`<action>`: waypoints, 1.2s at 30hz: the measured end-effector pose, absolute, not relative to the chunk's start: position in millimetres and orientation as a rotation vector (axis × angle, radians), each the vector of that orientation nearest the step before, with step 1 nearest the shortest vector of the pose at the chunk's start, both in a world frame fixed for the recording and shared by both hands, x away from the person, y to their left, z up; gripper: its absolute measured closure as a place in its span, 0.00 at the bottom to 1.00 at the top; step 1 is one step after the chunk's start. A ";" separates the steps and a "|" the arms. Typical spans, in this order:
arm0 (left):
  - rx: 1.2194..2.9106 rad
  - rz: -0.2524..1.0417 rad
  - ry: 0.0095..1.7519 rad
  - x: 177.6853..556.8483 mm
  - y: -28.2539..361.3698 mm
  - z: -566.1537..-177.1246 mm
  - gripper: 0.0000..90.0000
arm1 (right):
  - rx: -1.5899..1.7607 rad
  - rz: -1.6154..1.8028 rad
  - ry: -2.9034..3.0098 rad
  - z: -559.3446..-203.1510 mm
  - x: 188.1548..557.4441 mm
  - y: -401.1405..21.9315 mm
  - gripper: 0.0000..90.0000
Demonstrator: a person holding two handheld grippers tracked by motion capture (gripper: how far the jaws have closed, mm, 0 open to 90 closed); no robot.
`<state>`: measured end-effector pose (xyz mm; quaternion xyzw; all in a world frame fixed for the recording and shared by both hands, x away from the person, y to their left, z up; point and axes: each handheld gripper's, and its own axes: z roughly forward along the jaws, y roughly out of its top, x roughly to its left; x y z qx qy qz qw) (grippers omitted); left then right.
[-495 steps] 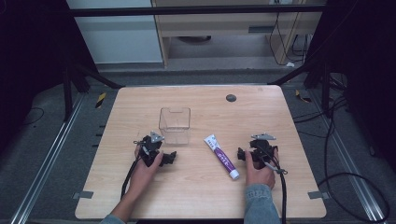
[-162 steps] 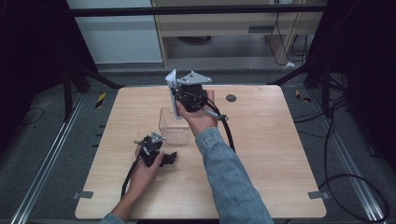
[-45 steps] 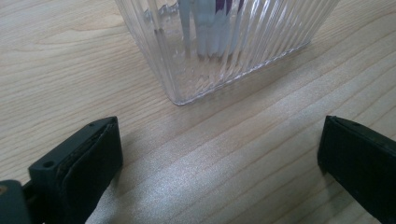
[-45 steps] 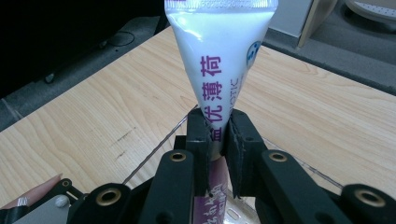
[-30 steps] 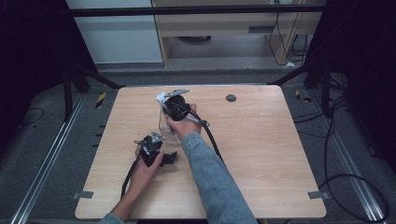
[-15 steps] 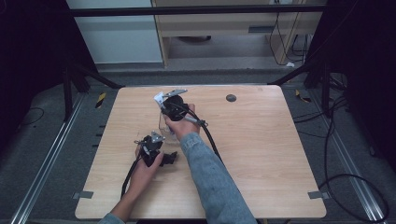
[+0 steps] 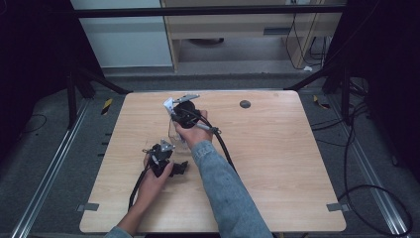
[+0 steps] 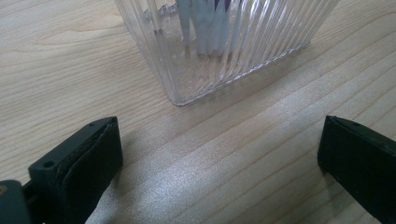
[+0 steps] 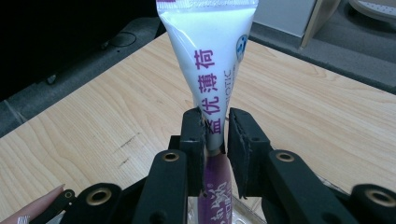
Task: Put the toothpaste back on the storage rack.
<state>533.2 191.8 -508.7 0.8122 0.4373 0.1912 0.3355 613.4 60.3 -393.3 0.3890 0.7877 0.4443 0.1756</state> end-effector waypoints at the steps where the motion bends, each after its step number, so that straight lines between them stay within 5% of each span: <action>1: 2.119 0.499 1.140 533.2 191.9 -508.7 0.00 | 1.105 1.257 2.232 -392.4 612.8 59.8 0.83; 36: 2.124 0.501 1.137 533.4 192.2 -508.5 0.00 | 1.114 1.272 2.184 -382.4 595.2 25.6 0.65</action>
